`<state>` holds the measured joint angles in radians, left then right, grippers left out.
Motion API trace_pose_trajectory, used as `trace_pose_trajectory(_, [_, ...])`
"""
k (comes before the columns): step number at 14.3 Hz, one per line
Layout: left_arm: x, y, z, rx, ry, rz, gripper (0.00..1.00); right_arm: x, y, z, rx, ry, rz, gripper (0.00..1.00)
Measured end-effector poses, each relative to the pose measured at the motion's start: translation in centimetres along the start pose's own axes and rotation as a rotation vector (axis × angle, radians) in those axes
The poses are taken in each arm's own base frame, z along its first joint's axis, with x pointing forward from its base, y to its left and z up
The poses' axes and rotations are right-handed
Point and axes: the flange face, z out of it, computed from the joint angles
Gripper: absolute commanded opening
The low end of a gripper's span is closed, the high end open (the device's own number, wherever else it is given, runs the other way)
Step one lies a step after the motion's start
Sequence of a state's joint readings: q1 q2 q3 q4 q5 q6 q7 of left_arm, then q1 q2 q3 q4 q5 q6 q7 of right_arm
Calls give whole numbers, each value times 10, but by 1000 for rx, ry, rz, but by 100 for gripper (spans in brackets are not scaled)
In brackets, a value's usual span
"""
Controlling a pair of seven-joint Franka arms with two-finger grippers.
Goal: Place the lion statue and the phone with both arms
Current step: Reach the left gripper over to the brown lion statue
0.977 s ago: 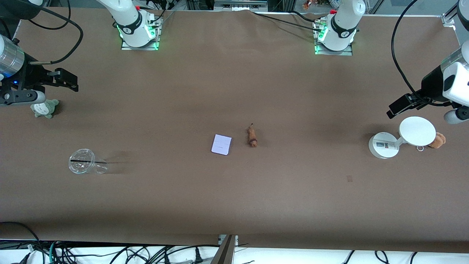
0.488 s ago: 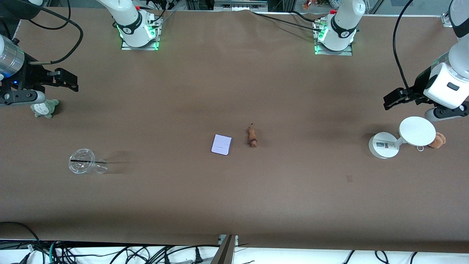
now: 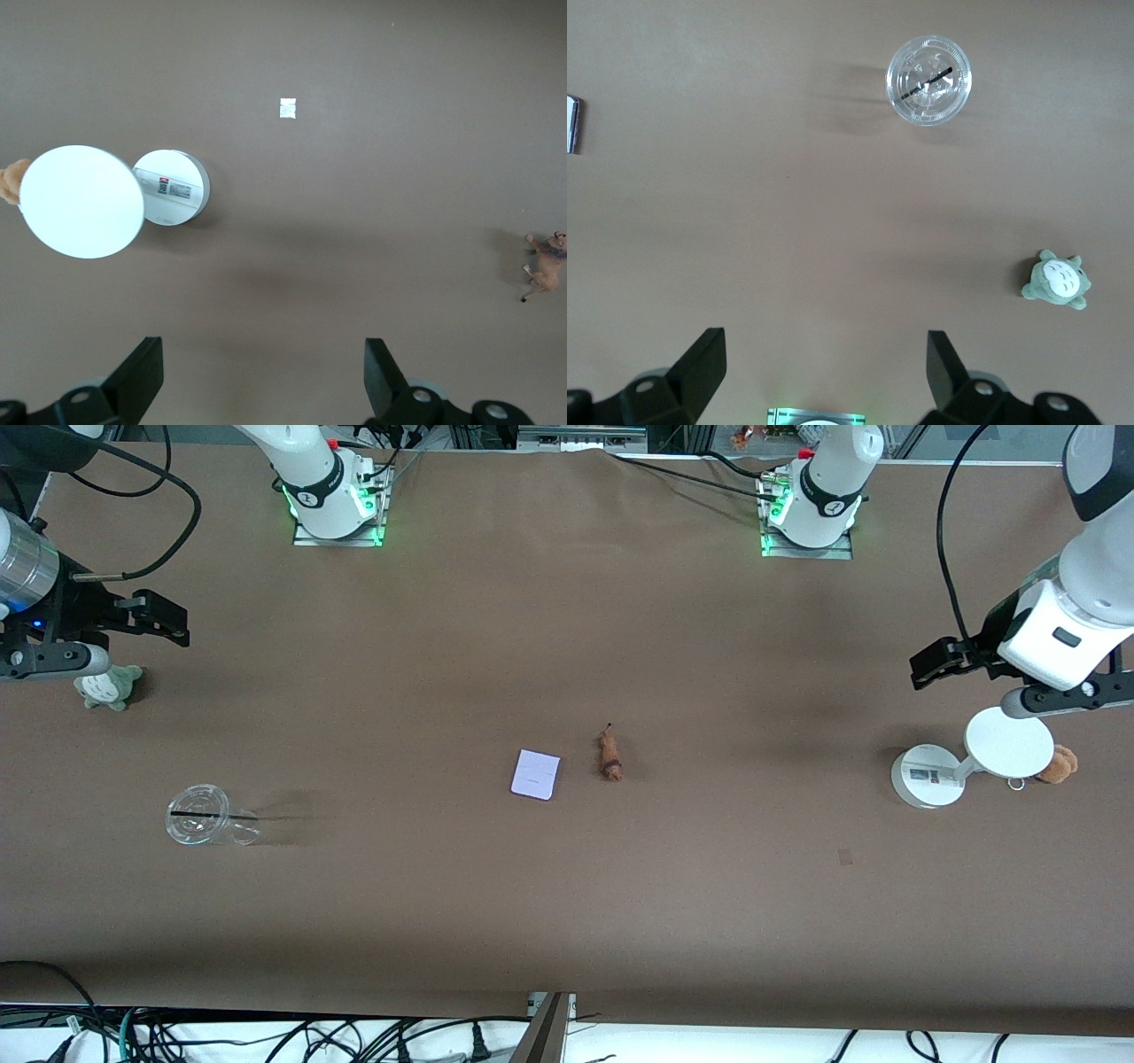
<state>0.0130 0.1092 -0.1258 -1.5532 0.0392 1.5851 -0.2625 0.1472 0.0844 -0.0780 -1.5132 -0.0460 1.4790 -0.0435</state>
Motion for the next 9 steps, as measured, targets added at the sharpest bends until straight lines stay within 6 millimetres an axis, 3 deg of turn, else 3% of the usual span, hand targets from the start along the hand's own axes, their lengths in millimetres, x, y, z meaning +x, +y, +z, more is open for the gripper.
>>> trace_pose_trajectory(4, [5, 28, 26, -10, 16, 16, 100, 0, 0, 0, 0, 0, 0, 100])
trace_pose_trajectory(9, [18, 85, 78, -41, 11, -56, 100, 0, 1, 0, 0, 0, 2, 100])
